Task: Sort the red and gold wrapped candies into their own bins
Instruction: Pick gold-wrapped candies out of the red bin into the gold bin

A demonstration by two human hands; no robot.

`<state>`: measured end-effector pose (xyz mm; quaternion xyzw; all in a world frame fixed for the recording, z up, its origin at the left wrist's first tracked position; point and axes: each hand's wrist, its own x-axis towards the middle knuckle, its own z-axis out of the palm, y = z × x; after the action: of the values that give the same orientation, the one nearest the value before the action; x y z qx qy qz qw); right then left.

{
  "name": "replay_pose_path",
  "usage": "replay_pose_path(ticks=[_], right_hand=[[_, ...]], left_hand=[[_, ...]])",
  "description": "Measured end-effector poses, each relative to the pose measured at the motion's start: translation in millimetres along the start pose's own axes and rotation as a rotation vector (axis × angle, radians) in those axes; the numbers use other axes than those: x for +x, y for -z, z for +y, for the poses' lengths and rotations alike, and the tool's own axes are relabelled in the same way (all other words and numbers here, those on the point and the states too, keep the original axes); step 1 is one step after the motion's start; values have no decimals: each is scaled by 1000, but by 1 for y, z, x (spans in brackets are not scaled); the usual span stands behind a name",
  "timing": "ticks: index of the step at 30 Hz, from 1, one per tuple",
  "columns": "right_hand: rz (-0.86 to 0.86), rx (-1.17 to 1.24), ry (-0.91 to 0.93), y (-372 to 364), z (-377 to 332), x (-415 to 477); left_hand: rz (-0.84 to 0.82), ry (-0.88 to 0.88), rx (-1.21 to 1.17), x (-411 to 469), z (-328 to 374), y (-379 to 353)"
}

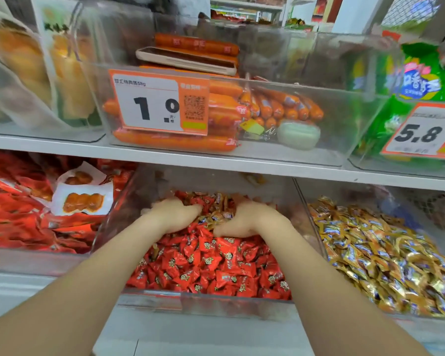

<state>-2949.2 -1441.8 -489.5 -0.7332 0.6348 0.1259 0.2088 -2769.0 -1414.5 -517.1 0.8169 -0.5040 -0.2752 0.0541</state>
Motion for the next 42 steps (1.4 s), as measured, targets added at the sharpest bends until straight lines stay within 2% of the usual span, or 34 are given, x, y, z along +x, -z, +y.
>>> replay_pose_path(ticks=[3,6,8,11,14,18,20,23,25,27,28,30,32,35,38,42], right_hand=[[-83,-37,-18,8,-6,15],[-89,47,-13,14,-7,20],[-81,149,-11,15,-5,23],[5,337,31,15,-2,24],[-23,545,109,13,-1,21],[13,612,214,1,-18,12],[0,619,197,2,-20,12],[-78,574,169,15,-12,-4],[46,482,230,21,-4,-16],[200,473,352,22,0,-31],[222,520,441,21,3,-37],[185,569,611,15,12,-47],[120,482,665,7,24,-58],[75,181,617,-5,40,-70],[30,6,599,-15,48,-73],[78,-151,616,-25,40,-60]], left_hand=[[44,-2,-28,10,7,-6],[93,-38,-265,17,18,-13],[66,-65,-444,15,31,-18],[30,-9,-583,12,47,-23],[-10,39,-721,17,42,-21],[-86,44,-832,19,27,-10],[-78,-7,-866,13,22,-1],[-35,-228,-908,-3,16,7],[-14,-352,-916,-16,14,11],[37,-430,-862,-32,11,15],[42,-481,-800,-42,10,16],[-1,-611,-654,-66,3,17],[-54,-725,-403,-80,-10,16],[-156,-668,91,-88,-30,13],[-252,-607,172,-90,-39,17],[-343,-563,285,-84,-33,23]])
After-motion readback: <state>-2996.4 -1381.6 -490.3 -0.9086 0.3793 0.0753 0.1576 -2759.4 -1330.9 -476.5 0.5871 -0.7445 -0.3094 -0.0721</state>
